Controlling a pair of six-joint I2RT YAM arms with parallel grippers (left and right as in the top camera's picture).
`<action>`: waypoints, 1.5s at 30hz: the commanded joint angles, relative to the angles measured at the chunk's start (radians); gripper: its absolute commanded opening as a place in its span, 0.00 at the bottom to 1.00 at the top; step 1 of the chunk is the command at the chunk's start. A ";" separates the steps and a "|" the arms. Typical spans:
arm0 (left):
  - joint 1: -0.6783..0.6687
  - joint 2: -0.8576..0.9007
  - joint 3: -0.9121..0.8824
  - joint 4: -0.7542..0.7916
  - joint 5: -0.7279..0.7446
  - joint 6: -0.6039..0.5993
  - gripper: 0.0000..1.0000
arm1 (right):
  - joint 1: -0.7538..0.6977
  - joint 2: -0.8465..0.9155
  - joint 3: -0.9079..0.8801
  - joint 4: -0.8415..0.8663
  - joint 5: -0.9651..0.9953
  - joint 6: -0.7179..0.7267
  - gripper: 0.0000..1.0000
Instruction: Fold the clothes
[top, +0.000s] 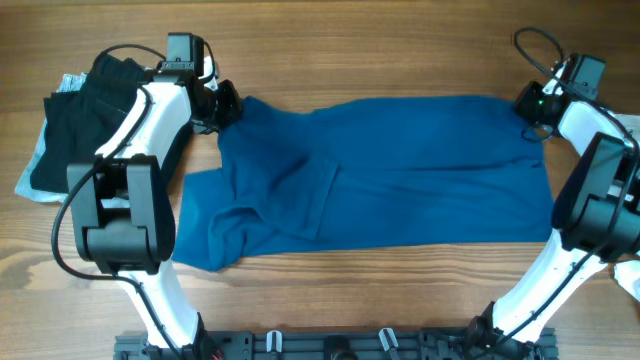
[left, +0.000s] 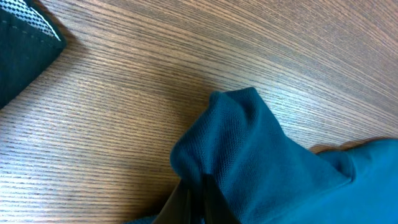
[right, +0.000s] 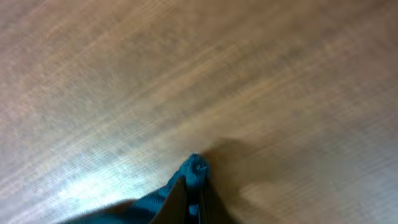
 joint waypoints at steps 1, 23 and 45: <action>-0.001 -0.018 0.003 0.008 -0.005 0.006 0.04 | -0.041 -0.101 -0.029 -0.054 0.069 0.024 0.04; 0.011 -0.209 0.002 -0.438 -0.018 0.006 0.04 | -0.062 -0.427 -0.030 -0.612 0.138 0.023 0.06; 0.004 -0.208 -0.214 -0.481 -0.083 0.017 0.04 | -0.062 -0.425 -0.166 -0.725 0.252 0.036 0.38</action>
